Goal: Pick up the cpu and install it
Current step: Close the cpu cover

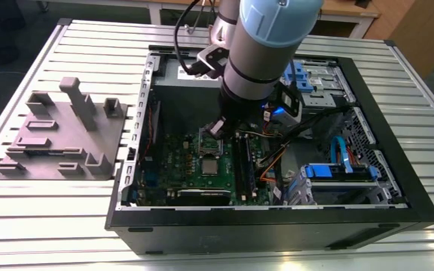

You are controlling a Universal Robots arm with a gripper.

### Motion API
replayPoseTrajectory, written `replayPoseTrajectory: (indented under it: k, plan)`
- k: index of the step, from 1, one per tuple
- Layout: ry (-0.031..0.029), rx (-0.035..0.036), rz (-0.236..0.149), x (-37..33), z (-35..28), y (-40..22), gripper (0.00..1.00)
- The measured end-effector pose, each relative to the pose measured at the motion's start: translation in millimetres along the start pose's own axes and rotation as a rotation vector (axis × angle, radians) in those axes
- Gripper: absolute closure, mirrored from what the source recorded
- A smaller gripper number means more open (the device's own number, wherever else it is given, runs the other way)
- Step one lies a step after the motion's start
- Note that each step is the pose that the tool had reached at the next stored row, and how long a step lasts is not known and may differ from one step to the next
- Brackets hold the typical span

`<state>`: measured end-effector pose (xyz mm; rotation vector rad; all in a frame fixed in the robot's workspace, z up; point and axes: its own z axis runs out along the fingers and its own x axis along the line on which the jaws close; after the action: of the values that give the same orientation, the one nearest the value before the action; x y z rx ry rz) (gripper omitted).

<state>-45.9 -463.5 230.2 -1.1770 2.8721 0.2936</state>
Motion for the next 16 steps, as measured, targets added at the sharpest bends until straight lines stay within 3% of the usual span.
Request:
replayPoseTrajectory:
  k: [3, 9, 12, 16]
  plan:
    - [-0.0017, -0.0027, -0.004, -2.4, 2.0, -1.8, 0.90]
    - [-0.0279, -0.0312, -0.013, -6.0, 5.3, -3.1, 0.90]
    - [-0.0334, -0.0367, -0.013, -8.8, 8.3, -2.7, 0.90]
    - [-0.0350, -0.0383, -0.014, -13.4, 14.3, -0.1, 0.90]
